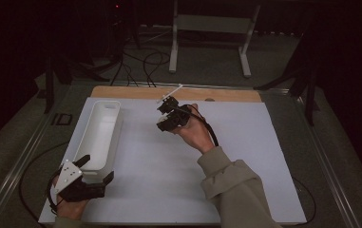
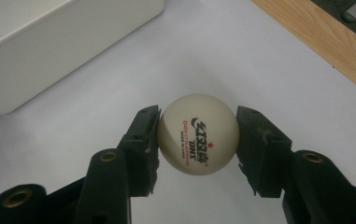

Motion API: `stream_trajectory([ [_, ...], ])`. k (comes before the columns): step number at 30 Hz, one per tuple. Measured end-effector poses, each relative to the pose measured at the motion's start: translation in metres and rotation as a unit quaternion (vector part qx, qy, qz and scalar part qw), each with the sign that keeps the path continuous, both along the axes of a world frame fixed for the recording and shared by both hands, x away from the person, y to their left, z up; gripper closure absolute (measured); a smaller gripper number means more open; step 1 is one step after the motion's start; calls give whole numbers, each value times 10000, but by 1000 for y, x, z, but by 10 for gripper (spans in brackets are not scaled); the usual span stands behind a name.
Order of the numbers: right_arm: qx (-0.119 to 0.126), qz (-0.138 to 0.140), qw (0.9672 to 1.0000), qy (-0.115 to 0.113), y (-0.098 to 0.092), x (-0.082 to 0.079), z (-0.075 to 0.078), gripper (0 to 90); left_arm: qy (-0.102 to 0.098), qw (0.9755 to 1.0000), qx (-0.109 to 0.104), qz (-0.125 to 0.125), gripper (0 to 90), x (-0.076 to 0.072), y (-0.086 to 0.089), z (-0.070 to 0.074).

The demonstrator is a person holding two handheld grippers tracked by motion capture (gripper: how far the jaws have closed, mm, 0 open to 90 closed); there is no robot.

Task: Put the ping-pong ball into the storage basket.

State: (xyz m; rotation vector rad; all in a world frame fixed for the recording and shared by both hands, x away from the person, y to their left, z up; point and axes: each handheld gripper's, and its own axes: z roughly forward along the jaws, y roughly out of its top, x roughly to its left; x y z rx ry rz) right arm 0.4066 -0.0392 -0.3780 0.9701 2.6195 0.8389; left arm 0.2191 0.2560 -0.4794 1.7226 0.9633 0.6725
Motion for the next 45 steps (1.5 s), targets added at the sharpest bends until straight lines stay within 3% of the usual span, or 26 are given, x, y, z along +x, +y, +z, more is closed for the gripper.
stream_trajectory([
  [45,83,361,9992,-147,25,-9,7,510,8,10000,7,-18,0,0,0,0],
])
